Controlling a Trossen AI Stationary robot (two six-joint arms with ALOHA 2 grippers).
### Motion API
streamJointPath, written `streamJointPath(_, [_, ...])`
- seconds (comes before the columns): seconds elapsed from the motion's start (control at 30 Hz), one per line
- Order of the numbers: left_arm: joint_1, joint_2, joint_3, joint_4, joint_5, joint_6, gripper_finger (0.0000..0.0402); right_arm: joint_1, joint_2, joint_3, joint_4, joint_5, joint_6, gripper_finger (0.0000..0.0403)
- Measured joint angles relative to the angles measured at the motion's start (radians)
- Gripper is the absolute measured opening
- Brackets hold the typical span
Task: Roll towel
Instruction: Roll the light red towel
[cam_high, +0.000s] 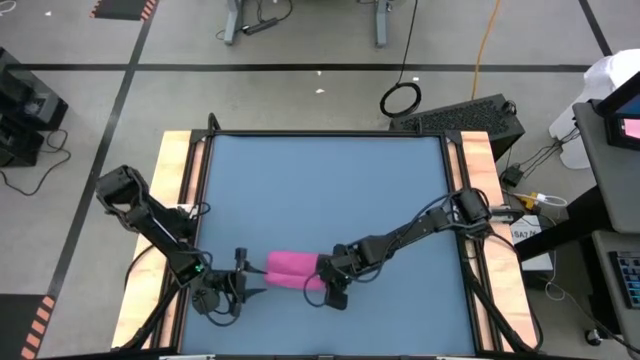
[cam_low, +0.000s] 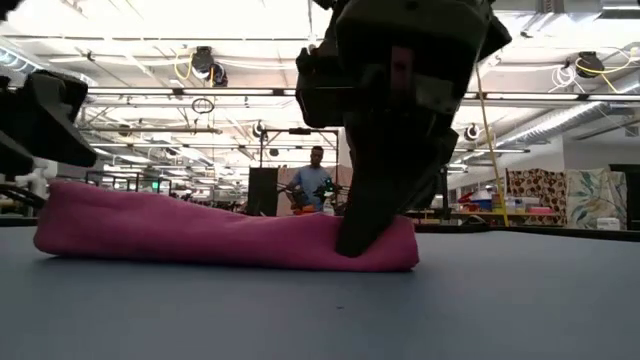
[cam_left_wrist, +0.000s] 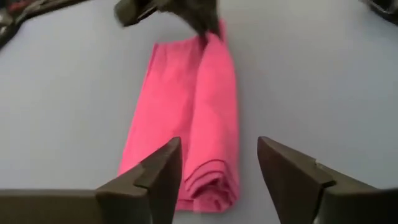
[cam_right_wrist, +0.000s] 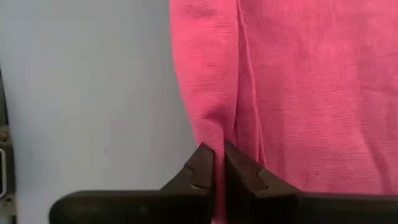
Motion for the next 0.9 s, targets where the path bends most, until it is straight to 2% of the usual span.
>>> streamJointPath(0.13, [-0.012, 0.038, 0.001, 0.12, 0.003, 0.107, 0.0221, -0.027, 0.004, 0.0, 0.002, -0.043, 0.032, 0.0006])
streamJointPath(0.23, [-0.005, 0.091, 0.001, 0.153, 0.009, 0.155, 0.0222, -0.039, 0.005, 0.0, 0.01, -0.055, 0.034, 0.0008])
streamJointPath(0.37, [0.015, 0.157, 0.001, 0.156, 0.009, 0.157, 0.0222, -0.048, 0.006, 0.0, 0.015, -0.065, 0.051, 0.001])
streamJointPath(0.57, [0.024, 0.205, 0.002, 0.154, -0.053, 0.158, 0.0222, -0.048, 0.006, 0.0, 0.015, -0.08, 0.055, 0.001])
streamJointPath(0.77, [0.063, 0.231, 0.003, 0.155, 0.001, 0.121, 0.0219, -0.049, 0.007, 0.0, 0.015, -0.081, 0.051, 0.0011])
streamJointPath(0.9, [0.095, 0.241, 0.005, 0.156, 0.046, 0.076, 0.0196, -0.049, 0.006, 0.0, 0.015, -0.073, 0.031, 0.0016])
